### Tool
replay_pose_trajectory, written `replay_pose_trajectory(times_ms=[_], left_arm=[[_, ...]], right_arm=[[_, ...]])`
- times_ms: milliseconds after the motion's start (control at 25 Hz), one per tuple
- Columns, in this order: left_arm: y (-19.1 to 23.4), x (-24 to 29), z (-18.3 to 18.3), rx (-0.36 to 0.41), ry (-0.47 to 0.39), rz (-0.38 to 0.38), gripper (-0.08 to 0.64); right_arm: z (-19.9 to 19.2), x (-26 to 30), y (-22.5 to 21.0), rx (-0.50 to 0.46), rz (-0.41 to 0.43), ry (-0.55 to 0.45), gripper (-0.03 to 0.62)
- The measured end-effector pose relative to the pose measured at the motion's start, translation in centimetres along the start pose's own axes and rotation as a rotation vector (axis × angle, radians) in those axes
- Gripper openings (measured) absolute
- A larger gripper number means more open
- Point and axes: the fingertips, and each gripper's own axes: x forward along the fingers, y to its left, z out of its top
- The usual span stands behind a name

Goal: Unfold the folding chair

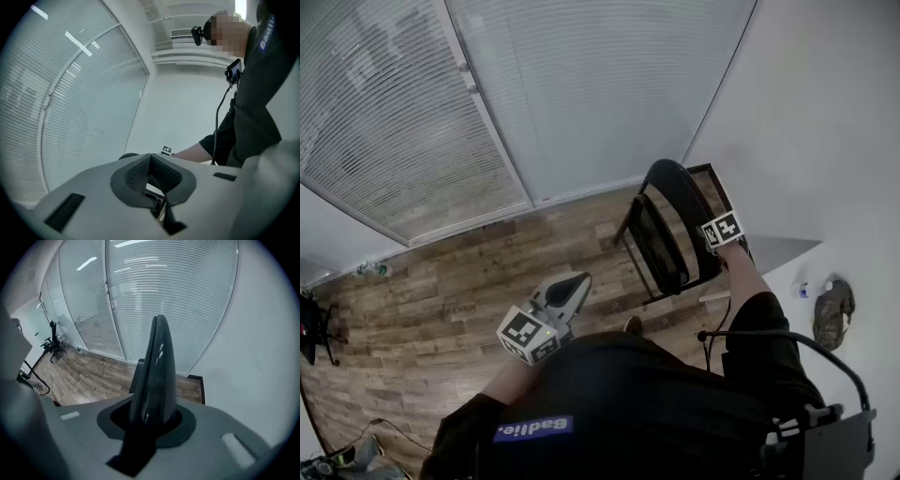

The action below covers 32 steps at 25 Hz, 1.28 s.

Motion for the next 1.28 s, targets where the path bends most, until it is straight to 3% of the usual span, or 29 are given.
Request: replay_pose_trajectory(times_ms=[760,1280], left_arm=[[0.1,-0.3,-0.5,-0.027,-0.006,0.007,0.005],[0.0,2.2,-3.4,-0.070,0.045,-0.036,0.005]], right_arm=[[0.1,-0.3,0.5,-0.012,-0.003,-0.015,0.092],[0.2,0.1,0.5,-0.027,-0.001,-0.029,0.092]])
